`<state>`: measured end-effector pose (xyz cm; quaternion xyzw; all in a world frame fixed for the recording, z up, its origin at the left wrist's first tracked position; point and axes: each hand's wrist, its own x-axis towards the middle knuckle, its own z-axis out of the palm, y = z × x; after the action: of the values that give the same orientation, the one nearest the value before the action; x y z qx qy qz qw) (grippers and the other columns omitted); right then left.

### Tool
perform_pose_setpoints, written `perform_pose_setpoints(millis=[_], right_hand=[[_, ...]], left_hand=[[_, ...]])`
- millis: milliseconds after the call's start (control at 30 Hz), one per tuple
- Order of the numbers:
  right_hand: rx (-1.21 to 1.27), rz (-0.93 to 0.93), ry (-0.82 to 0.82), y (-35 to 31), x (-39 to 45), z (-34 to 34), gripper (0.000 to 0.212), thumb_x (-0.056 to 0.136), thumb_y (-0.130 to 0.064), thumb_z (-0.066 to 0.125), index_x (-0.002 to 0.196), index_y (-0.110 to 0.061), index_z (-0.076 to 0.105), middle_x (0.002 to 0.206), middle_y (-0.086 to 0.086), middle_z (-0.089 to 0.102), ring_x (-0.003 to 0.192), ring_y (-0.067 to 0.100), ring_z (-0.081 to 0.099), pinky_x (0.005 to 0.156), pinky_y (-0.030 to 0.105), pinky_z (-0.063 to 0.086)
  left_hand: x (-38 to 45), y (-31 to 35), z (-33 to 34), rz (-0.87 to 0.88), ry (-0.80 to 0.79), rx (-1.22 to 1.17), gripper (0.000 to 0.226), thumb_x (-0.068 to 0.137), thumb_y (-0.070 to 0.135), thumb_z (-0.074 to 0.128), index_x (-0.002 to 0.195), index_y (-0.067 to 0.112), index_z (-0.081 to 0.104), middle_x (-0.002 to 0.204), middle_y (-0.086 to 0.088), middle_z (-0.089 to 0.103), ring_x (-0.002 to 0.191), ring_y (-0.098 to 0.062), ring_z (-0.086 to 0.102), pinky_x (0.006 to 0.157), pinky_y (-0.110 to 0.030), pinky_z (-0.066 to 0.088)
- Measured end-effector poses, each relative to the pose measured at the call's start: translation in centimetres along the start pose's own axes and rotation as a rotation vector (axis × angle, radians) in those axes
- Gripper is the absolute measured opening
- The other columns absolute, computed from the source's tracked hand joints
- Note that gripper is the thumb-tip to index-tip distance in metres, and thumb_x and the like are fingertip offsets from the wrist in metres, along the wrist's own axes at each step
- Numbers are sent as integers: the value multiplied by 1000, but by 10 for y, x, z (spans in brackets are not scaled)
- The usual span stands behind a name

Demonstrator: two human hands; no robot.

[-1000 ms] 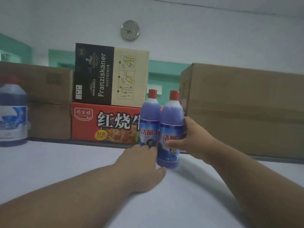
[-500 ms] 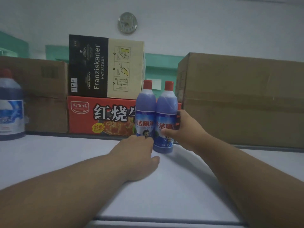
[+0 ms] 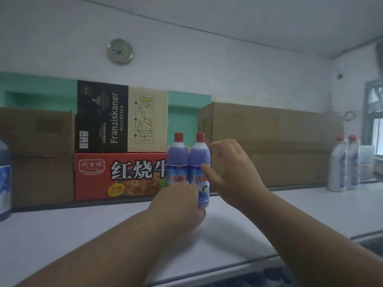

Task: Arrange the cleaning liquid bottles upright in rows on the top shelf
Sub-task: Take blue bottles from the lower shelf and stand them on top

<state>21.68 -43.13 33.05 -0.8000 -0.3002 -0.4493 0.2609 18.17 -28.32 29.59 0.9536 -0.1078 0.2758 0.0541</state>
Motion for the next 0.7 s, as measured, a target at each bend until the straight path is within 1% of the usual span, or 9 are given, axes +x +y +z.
perform_pose_setpoints(millis=[67,133,200,233,333,433,567,633,700], right_hand=[[-11,-22,79,-24,-11,-13,34,86,-28,69,115,-14,59,109,-7,51,95,12,51,81,27,39],[-26,-3,117,-48,-22,-24,33,87,-28,69,115,-14,59,109,-4,55,94,14,53,78,25,40],[-41,28,91,-73,-34,-33,33,88,-31,68,116,-16,58,107,-9,51,95,11,51,77,21,39],[-51,33,63,-85,-38,-36,34,89,-33,67,117,-17,58,107,-12,48,96,10,51,78,21,38],[-53,32,2,-123,-50,-43,35,90,-38,64,120,-21,55,108,-15,45,99,9,51,83,23,40],[-38,-11,8,-159,-63,-46,37,91,-42,63,122,-23,53,108,-18,44,100,7,50,87,27,45],[42,-68,44,-189,-86,-51,38,90,-46,57,118,-22,55,107,-15,49,99,7,51,84,36,52],[68,-92,52,-194,-103,-56,34,90,-44,59,116,-22,56,107,-13,54,96,7,51,82,34,51],[65,-113,50,-193,-124,-65,32,90,-43,61,115,-23,56,105,-12,55,93,7,50,79,28,45]], left_hand=[[-14,-2,-9,61,5,-22,24,93,45,53,103,23,50,108,2,59,97,-19,57,86,-35,53],[-35,-8,-17,104,26,-56,25,94,50,52,103,28,44,106,6,54,97,-15,53,86,-31,50],[-59,-17,-28,123,50,-78,26,94,52,50,104,29,46,106,9,52,98,-14,51,88,-33,50],[-70,-23,-33,126,65,-83,25,94,53,49,105,30,48,105,10,52,99,-14,51,89,-35,49],[-104,-37,-48,101,119,-122,23,95,52,47,105,31,48,101,11,51,98,-13,50,88,-35,47],[-141,-43,-57,91,141,-104,23,95,51,45,106,31,47,102,13,49,99,-12,46,89,-32,43],[-180,-38,-61,49,181,-83,25,94,50,47,108,29,50,104,13,51,99,-12,47,89,-32,42],[-198,-30,-58,34,192,-79,29,92,50,45,109,28,52,104,11,52,99,-14,49,88,-35,44],[-215,-19,-49,-1,150,-80,31,93,50,42,111,27,52,105,10,51,100,-14,48,90,-36,44]])
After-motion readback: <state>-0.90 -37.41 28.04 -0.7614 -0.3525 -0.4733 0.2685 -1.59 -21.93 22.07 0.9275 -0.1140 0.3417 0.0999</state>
